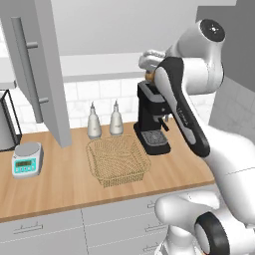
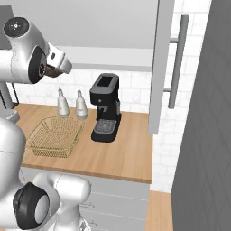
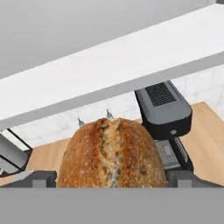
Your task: Open the cabinet, pick up the bread from the cabinet and place it in the basket. Then move the basket to the dining counter.
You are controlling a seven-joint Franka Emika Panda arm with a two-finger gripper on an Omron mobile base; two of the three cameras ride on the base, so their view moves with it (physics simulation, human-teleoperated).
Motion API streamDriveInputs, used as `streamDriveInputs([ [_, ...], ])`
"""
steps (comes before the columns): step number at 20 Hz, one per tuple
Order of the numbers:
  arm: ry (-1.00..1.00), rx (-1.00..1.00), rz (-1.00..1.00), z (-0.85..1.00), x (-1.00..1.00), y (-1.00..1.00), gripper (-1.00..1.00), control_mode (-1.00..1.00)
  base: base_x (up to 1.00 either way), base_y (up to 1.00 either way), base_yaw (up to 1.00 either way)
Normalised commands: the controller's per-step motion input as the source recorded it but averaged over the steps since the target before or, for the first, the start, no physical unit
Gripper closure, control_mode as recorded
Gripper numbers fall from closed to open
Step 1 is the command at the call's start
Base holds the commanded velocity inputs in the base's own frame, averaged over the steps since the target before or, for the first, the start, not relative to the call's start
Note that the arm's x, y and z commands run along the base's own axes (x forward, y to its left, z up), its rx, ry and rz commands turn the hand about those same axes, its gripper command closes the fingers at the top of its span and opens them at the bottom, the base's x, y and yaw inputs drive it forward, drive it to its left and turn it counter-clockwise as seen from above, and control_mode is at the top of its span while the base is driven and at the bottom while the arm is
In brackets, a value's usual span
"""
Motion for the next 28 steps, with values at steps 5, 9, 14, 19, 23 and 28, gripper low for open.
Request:
streamDriveInputs([
  [5, 0.23, -0.01, 0.0, -1.0, -0.53, 0.19, 1.0, -1.0, 0.0, 0.0, 0.0],
  [9, 0.24, 0.01, 0.0, -1.0, -0.47, 0.06, 1.0, -1.0, 0.0, 0.0, 0.0],
  [14, 0.22, 0.0, 0.0, -1.0, 0.05, 0.25, 1.0, -1.0, 0.0, 0.0, 0.0],
  [19, 0.24, -0.02, 0.0, -0.96, 0.57, 0.35, 1.0, -1.0, 0.0, 0.0, 0.0],
  [23, 0.17, -0.05, 0.0, -0.92, 0.89, 0.2, 1.0, -1.0, 0.0, 0.0, 0.0],
  [28, 0.08, -0.08, 0.0, -0.77, 0.67, 0.43, 1.0, -1.0, 0.0, 0.0, 0.0],
])
